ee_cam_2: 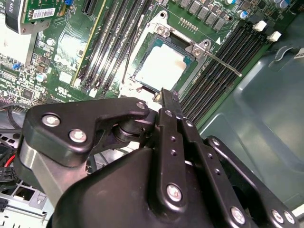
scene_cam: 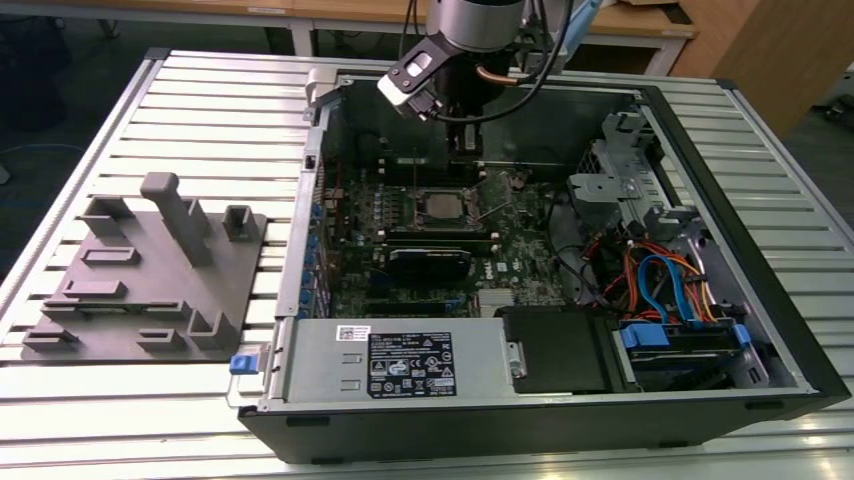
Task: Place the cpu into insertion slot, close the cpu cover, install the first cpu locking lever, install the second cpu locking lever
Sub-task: 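Close the cpu cover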
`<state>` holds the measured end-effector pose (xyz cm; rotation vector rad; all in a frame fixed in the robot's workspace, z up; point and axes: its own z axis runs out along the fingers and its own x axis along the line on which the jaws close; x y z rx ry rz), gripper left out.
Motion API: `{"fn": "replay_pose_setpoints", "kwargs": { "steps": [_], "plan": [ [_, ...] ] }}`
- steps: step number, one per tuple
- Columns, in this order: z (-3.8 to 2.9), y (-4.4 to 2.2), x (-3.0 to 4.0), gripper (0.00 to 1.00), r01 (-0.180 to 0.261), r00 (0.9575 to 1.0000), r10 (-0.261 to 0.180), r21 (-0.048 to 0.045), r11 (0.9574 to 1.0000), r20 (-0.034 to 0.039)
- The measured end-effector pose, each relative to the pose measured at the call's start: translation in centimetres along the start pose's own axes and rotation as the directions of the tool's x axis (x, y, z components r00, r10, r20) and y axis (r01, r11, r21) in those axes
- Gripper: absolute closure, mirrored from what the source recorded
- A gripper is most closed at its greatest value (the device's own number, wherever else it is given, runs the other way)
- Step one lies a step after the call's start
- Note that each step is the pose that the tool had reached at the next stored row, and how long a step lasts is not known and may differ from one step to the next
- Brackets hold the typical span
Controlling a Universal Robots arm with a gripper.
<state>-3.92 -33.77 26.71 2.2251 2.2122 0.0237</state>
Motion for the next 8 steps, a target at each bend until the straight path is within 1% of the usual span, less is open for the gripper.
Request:
{"fn": "replay_pose_setpoints", "kwargs": {
  "steps": [8],
  "plan": [
    [-0.01, -0.01, 0.0, 0.9, 0.0, 1.0, 0.0, 0.0, 1.0, 0.0]
  ]
}}
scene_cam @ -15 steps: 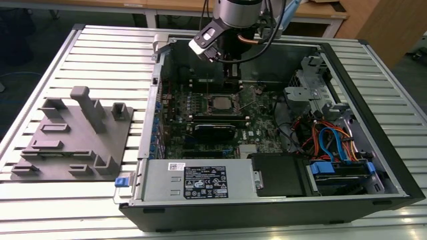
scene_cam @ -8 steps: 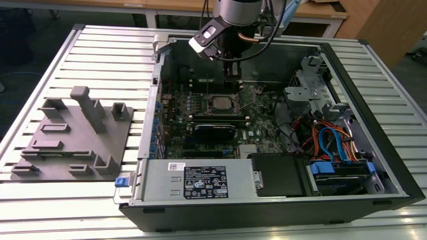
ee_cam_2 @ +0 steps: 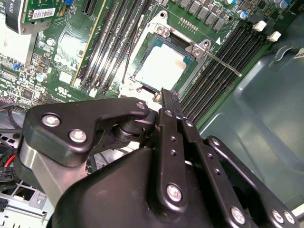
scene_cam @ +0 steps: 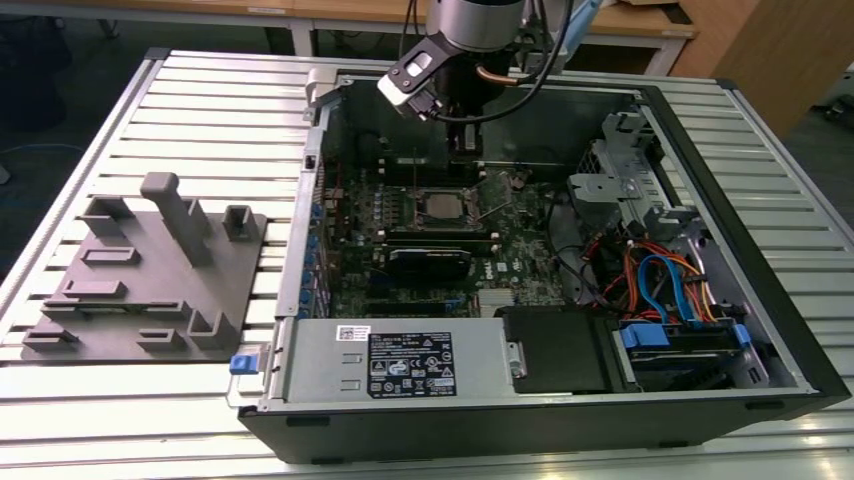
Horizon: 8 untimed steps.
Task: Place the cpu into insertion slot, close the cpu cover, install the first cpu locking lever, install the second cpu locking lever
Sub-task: 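Close the cpu cover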
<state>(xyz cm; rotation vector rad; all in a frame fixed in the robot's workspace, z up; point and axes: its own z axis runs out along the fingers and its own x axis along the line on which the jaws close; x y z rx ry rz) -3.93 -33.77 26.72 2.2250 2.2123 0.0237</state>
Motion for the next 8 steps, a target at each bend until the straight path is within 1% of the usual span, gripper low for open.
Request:
{"fn": "replay_pose_setpoints", "kwargs": {
  "steps": [5, 8],
  "plan": [
    [0.08, 0.31, 0.0, 0.9, 0.0, 1.0, 0.0, 0.0, 1.0, 0.0001],
    [0.08, 0.32, 0.0, 0.9, 0.0, 1.0, 0.0, 0.0, 1.0, 0.0]
  ]
}}
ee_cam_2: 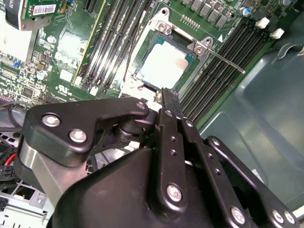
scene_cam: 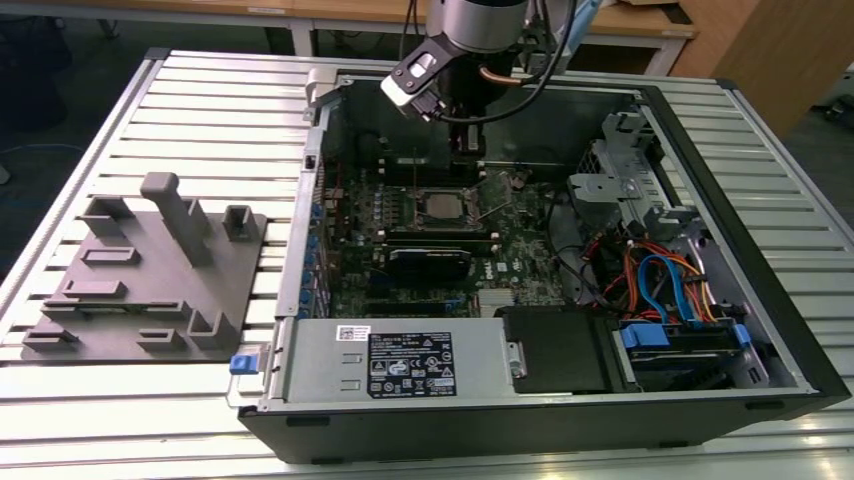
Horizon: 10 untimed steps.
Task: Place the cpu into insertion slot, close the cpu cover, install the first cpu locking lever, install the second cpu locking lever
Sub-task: 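Close the cpu cover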
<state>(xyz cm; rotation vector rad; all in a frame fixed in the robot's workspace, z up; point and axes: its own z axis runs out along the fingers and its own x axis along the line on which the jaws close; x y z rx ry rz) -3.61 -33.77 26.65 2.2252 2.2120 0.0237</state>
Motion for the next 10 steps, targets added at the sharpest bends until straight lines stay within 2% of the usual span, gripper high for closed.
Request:
{"fn": "replay_pose_setpoints", "kwargs": {
  "steps": [10],
  "plan": [
    [-0.31, 0.02, 0.01, 0.9, 0.0, 1.0, 0.0, 0.0017, 1.0, -0.0001]
  ]
}}
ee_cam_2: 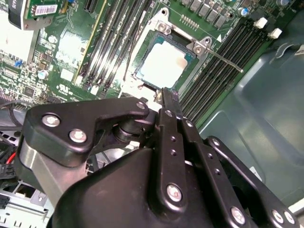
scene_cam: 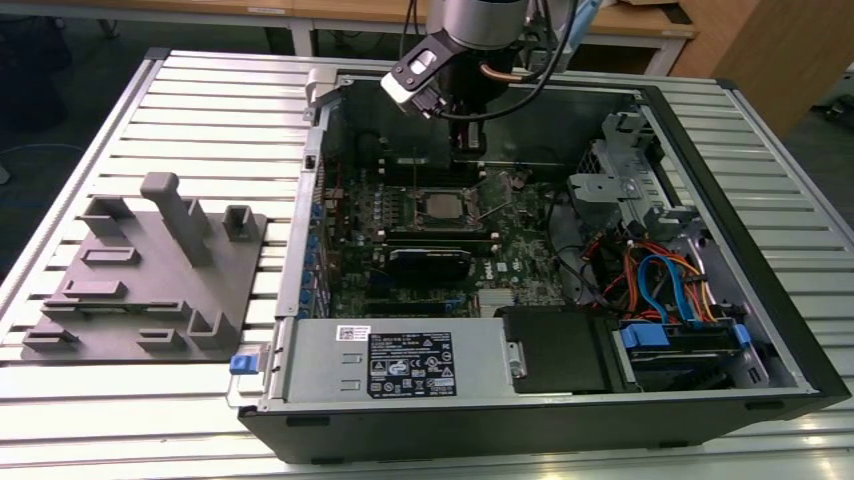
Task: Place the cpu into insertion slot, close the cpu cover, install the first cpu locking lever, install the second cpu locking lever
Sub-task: 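Close the cpu cover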
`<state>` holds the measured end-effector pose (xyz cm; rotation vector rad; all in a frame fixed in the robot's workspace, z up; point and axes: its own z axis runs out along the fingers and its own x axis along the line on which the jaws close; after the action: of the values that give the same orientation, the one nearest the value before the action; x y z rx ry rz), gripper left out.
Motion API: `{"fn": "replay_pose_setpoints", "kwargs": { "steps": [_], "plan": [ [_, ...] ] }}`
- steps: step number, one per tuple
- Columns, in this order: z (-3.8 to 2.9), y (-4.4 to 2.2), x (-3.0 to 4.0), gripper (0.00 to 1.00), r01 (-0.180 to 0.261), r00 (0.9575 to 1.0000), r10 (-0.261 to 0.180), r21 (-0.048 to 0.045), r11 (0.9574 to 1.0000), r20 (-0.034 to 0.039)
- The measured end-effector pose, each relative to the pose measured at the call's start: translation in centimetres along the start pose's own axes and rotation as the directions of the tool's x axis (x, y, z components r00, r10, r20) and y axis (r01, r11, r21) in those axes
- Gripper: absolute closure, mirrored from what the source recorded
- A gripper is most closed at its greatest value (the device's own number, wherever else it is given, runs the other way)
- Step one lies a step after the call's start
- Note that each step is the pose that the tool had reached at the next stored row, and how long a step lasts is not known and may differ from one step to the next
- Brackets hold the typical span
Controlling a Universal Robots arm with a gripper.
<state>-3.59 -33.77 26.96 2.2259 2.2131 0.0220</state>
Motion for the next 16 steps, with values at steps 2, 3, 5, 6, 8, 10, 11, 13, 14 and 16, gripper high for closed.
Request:
{"fn": "replay_pose_setpoints", "kwargs": {
  "steps": [2, 3, 5, 6, 8, 10, 11, 13, 14, 16],
  "plan": [
    [0.0, 0.0, 0.0, 0.9, 0.0, 1.0, 0.0, 0.0, 1.0, -0.0001],
    [-0.01, 0.0, 0.0, 0.9, 0.0, 1.0, 0.0, 0.0, 1.0, 0.0],
    [-0.02, 0.09, -0.01, 0.9, 0.0, 1.0, 0.0, 0.0002, 1.0, 0.0003],
    [-0.02, 0.17, -0.01, 0.9, 0.0, 1.0, 0.0, 0.0002, 1.0, 0.0003],
    [-0.01, 0.36, 0.0, 0.9, 0.0, 1.0, 0.0, 0.0001, 1.0, 0.0002],
    [-0.01, 0.59, 0.0, 0.9, 0.0, 1.0, 0.0, 0.0001, 1.0, 0.0002],
    [-0.01, 0.74, 0.0, 0.9, 0.0, 1.0, 0.0, 0.0001, 1.0, 0.0002],
    [0.0, 1.04, 0.0, 0.9, 0.0, 1.0, 0.0, 0.0001, 1.0, 0.0002],
    [0.0, 1.19, 0.0, 0.9, 0.0, 1.0, 0.0, 0.0001, 1.0, 0.0002],
    [0.0, 1.33, 0.0, 0.9, 0.0, 1.0, 0.0, 0.0001, 1.0, 0.0002]
  ]
}}
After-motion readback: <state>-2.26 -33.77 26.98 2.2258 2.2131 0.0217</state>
